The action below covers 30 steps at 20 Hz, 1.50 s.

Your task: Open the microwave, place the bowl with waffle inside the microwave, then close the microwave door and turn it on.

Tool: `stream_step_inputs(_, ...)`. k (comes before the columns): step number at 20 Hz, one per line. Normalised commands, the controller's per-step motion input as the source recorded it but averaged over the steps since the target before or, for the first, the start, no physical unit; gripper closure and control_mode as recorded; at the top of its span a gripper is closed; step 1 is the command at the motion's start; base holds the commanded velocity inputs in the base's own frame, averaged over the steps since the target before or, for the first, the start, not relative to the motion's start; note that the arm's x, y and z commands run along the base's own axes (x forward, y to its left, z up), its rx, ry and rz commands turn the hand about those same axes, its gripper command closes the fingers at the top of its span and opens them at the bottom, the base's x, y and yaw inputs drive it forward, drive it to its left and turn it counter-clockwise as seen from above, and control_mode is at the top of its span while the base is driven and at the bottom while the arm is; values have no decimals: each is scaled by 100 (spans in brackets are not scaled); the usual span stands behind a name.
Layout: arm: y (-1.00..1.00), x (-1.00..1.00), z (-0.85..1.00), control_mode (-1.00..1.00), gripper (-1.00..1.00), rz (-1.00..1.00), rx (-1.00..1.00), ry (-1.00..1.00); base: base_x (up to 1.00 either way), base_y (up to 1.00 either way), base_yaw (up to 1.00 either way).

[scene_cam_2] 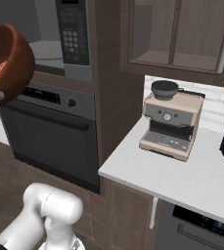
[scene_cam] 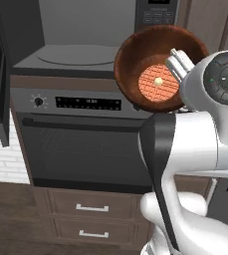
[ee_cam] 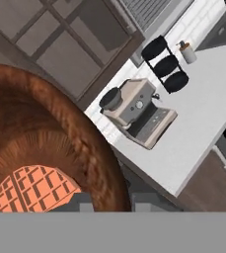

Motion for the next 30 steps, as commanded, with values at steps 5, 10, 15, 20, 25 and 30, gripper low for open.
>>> stream_step_inputs(5, 40, 52, 0, -100, 100, 6, 18, -5, 0, 0, 0)
stream_step_inputs(10, 41, 73, 15, -100, 100, 0, 4, 12, 0, 0, 0)
stream_step_inputs(15, 41, 76, 38, -100, 100, -5, 0, 12, 0, 0, 0)
stream_step_inputs(20, 11, 81, 14, -100, 100, -3, 0, 4, 0, 0, 0)
stream_step_inputs(25, 0, 85, -4, -100, 100, -3, 0, 0, 0, 0, 0)
stream_step_inputs(30, 7, 76, 0, -100, 100, 0, 0, 0, 0, 0, 0)
